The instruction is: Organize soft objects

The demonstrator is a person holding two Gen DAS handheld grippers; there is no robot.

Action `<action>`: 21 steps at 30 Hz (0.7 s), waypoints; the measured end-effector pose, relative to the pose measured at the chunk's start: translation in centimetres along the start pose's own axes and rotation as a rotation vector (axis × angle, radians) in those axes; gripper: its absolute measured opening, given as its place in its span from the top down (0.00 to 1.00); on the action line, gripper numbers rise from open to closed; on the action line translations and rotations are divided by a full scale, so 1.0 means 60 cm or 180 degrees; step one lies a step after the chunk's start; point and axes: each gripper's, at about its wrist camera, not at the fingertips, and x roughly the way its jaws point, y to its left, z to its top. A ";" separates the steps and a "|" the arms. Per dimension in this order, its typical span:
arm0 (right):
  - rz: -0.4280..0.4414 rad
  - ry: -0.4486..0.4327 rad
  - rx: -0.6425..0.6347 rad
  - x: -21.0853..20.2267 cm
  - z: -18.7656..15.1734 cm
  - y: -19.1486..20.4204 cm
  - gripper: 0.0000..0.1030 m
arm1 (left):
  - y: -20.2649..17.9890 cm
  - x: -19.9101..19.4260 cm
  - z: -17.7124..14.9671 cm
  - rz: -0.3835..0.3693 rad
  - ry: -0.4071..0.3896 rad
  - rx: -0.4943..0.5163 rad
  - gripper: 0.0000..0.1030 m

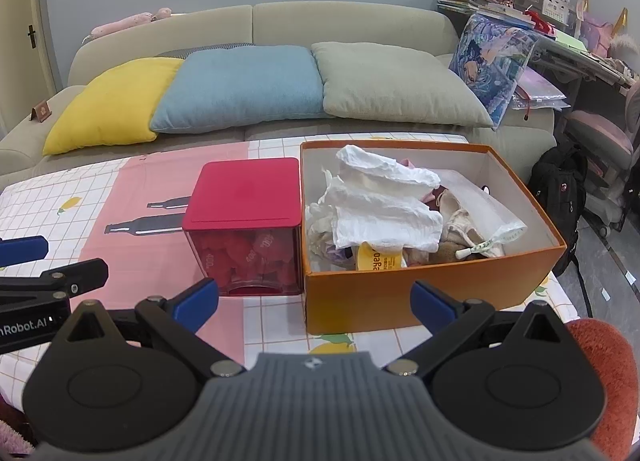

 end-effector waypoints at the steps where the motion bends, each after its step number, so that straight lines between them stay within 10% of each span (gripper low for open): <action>1: 0.0000 0.0002 -0.0002 0.000 0.000 0.000 0.03 | 0.000 0.000 0.000 0.0001 0.0001 0.0002 0.13; 21: 0.0002 0.0008 0.0016 0.001 -0.002 -0.001 0.03 | -0.007 -0.006 0.001 0.0000 -0.0030 0.0041 0.14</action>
